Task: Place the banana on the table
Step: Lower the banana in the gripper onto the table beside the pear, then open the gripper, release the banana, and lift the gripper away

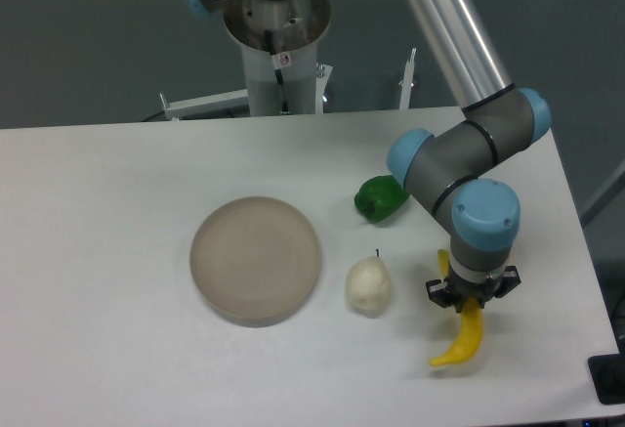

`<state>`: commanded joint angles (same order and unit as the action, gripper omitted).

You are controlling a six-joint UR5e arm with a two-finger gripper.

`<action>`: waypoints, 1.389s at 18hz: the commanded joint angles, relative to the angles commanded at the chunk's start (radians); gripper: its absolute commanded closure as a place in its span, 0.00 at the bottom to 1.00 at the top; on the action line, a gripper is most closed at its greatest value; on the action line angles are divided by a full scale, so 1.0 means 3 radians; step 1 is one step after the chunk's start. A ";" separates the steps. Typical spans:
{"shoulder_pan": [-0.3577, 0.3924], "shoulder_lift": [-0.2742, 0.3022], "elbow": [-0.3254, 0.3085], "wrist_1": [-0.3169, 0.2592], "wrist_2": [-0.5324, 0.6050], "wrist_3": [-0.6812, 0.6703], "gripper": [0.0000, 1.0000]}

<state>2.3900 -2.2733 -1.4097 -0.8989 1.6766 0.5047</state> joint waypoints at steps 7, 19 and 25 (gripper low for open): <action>-0.0026 -0.0026 0.0010 0.0010 -0.0020 0.0005 0.62; -0.0021 0.0015 0.0250 -0.0010 0.0005 0.0061 0.00; 0.0015 0.0015 0.0552 -0.0025 0.0015 0.0378 0.00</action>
<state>2.3945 -2.2688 -1.2442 -0.9066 1.6812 0.6179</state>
